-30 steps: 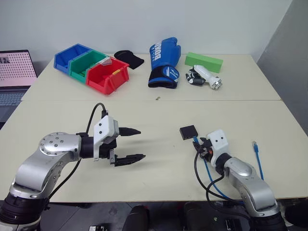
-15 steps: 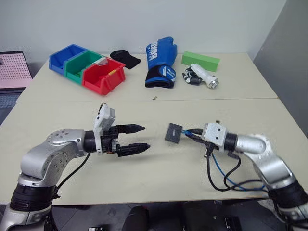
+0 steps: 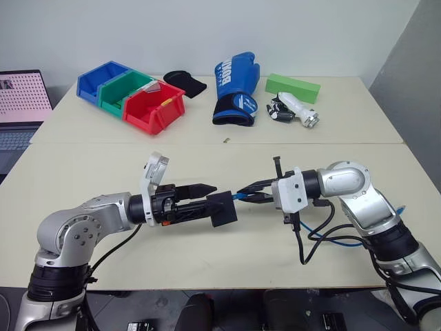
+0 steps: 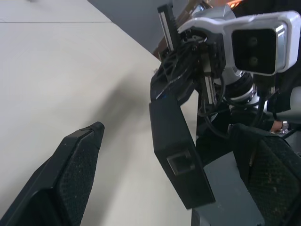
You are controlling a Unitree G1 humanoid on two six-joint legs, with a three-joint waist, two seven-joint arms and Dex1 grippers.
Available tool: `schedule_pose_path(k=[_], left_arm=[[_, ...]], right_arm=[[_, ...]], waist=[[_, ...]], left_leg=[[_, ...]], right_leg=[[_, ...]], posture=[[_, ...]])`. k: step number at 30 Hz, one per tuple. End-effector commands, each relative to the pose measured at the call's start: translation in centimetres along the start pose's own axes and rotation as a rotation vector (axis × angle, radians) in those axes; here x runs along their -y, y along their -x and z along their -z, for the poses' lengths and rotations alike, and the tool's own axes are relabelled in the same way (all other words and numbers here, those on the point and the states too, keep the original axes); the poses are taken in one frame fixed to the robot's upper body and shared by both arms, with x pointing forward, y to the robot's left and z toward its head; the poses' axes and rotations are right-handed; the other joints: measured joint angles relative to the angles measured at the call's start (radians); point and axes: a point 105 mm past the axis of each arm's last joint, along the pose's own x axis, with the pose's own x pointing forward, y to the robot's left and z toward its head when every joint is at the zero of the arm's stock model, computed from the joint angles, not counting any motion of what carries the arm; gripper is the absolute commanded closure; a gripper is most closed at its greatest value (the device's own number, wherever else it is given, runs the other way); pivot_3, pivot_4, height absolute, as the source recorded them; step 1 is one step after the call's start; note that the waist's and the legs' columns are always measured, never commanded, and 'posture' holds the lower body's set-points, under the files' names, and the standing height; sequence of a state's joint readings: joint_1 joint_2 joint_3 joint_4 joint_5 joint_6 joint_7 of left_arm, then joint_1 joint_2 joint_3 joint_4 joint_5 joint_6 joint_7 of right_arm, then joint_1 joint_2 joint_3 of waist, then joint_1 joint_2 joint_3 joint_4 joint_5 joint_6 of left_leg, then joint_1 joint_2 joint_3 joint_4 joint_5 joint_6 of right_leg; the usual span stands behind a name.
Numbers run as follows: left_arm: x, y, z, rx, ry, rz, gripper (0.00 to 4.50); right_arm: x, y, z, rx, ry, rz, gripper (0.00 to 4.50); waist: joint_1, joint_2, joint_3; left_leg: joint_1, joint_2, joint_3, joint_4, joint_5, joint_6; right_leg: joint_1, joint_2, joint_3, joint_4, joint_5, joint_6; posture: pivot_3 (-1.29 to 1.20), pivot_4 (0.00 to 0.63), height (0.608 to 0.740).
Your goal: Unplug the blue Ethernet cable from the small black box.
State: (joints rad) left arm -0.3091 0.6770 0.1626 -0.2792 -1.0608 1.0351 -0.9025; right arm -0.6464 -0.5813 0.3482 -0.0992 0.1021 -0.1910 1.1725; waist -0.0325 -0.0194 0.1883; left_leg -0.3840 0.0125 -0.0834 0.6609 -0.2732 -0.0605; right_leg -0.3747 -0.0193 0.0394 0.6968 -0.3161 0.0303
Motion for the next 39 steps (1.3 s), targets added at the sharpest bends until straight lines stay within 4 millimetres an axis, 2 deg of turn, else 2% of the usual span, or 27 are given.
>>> schedule_pose_path(k=[1,15,18,26,29,33,39], left_arm=[[0.7,0.1,-0.5,0.041,0.014,0.023,0.0],[1.0,0.0,-0.6,0.101,0.075,0.028,0.0],[1.1,-0.1,-0.6,0.103,0.083,0.037,0.49],[0.9,-0.2,-0.6,0.117,0.105,0.036,2.19],[0.7,-0.3,-0.6,0.119,0.112,0.026,2.98],[0.5,-0.4,-0.4,0.108,0.116,0.015,3.66],[0.2,-0.3,-0.4,0.101,0.109,-0.002,3.7]], right_arm=[[1.3,0.3,-1.0,0.017,0.089,0.025,4.39],[2.8,0.7,-0.4,-0.01,0.129,0.084,4.39],[2.9,0.7,-0.4,-0.013,0.131,0.089,4.39],[3.2,0.5,-0.5,-0.014,0.149,0.103,4.39],[3.2,0.4,-0.8,-0.003,0.157,0.105,4.39],[3.1,0.2,-1.1,0.003,0.181,0.105,4.39],[2.3,0.0,-1.2,-0.011,0.244,0.068,4.39]], waist=[[0.0,0.0,0.0],[0.0,0.0,0.0],[0.0,0.0,0.0],[0.0,0.0,0.0],[0.0,0.0,0.0],[0.0,0.0,0.0],[0.0,0.0,0.0]], left_leg=[[0.0,0.0,0.0,0.0,0.0,0.0],[0.0,0.0,0.0,0.0,0.0,0.0],[0.0,0.0,0.0,0.0,0.0,0.0],[0.0,0.0,0.0,0.0,0.0,0.0],[0.0,0.0,0.0,0.0,0.0,0.0],[0.0,0.0,0.0,0.0,0.0,0.0],[0.0,0.0,0.0,0.0,0.0,0.0]], right_leg=[[0.0,0.0,0.0,0.0,0.0,0.0],[0.0,-0.001,0.0,0.0,0.0,0.0],[0.0,-0.001,0.0,0.0,0.0,0.0],[0.0,-0.001,0.0,0.0,0.0,0.0],[0.0,-0.001,0.0,0.0,0.0,0.0],[0.0,-0.001,0.0,0.0,0.0,0.0],[0.0,-0.001,0.0,0.0,0.0,0.0]], posture=[[0.0,0.15,0.74],[0.0,0.15,0.74],[0.0,0.15,0.74],[0.0,0.15,0.74],[0.0,0.15,0.74],[0.0,0.15,0.74],[0.0,0.15,0.74]])
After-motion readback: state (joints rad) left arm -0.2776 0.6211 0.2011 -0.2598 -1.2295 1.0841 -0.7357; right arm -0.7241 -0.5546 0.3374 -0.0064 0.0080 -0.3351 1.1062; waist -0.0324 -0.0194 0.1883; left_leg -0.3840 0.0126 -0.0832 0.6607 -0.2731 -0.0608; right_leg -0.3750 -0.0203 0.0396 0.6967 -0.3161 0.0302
